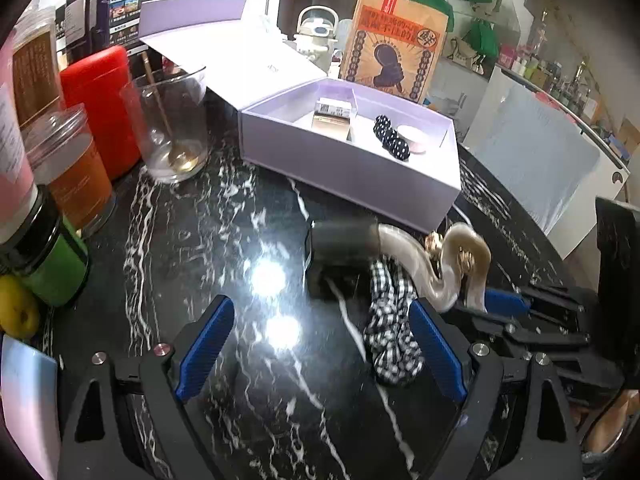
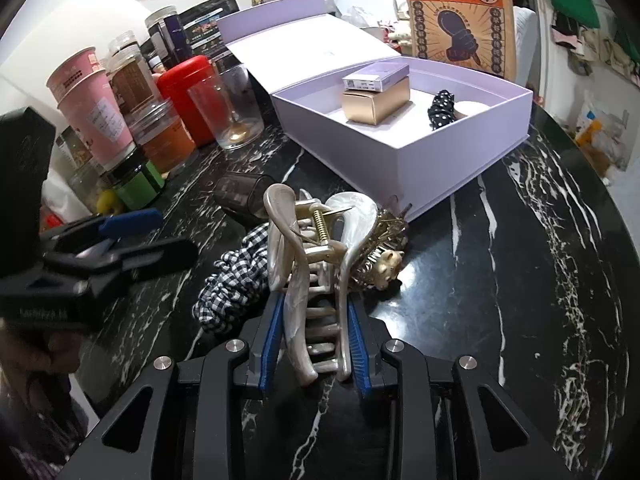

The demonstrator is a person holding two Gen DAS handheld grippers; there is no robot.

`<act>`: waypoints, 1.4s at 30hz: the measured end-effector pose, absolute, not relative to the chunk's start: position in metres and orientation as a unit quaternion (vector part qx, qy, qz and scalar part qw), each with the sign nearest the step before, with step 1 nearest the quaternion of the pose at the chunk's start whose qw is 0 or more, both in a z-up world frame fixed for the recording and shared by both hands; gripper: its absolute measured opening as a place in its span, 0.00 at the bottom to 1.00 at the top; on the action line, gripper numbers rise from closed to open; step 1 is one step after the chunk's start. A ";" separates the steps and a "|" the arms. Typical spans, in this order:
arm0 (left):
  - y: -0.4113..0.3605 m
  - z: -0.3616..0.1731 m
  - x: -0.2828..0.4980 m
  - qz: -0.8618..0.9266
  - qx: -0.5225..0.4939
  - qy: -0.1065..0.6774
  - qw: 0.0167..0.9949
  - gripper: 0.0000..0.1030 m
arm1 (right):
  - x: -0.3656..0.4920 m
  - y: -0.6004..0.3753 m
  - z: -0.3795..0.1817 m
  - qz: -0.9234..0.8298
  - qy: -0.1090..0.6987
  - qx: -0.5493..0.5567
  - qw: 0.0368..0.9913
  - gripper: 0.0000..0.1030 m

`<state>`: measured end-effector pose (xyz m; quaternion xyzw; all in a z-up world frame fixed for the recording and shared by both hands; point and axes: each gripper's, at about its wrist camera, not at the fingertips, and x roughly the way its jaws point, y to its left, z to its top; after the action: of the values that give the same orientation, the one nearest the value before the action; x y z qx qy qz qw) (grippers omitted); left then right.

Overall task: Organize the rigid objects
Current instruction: 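Grasp the dark cylindrical case with the left gripper while the right gripper grasps the cream claw clip, then lift and carry the dark case and cream claw clip toward the lavender box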

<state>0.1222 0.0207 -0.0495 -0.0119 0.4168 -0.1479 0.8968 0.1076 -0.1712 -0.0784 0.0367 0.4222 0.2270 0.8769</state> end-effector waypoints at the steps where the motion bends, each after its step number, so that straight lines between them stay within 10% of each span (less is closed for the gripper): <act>1: 0.019 -0.049 0.124 -0.149 -0.012 0.414 0.898 0.87 | 0.107 -0.172 -0.078 0.227 0.422 0.037 0.877 0.29; 18: 0.001 -0.055 0.164 -0.142 0.002 0.424 0.894 0.85 | 0.082 -0.195 -0.075 0.229 0.409 0.014 0.883 0.30; 20: 0.000 -0.056 0.168 -0.147 -0.006 0.427 0.892 0.85 | 0.084 -0.193 -0.077 0.232 0.411 0.015 0.882 0.43; 25: -0.002 -0.062 0.178 -0.158 -0.027 0.440 0.884 0.79 | 0.093 -0.186 -0.079 0.236 0.413 0.015 0.880 0.55; 28: -0.002 -0.066 0.184 -0.147 -0.027 0.448 0.882 0.63 | 0.100 -0.185 -0.080 0.234 0.415 0.023 0.879 0.56; 42: 0.000 -0.077 0.190 -0.153 -0.045 0.454 0.877 0.50 | 0.112 -0.182 -0.080 0.224 0.410 0.060 0.882 0.52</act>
<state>0.1902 -0.0004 -0.0767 -0.0451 0.4542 -0.1527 0.8766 0.1116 -0.1819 -0.0805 0.0604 0.4103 0.2243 0.8819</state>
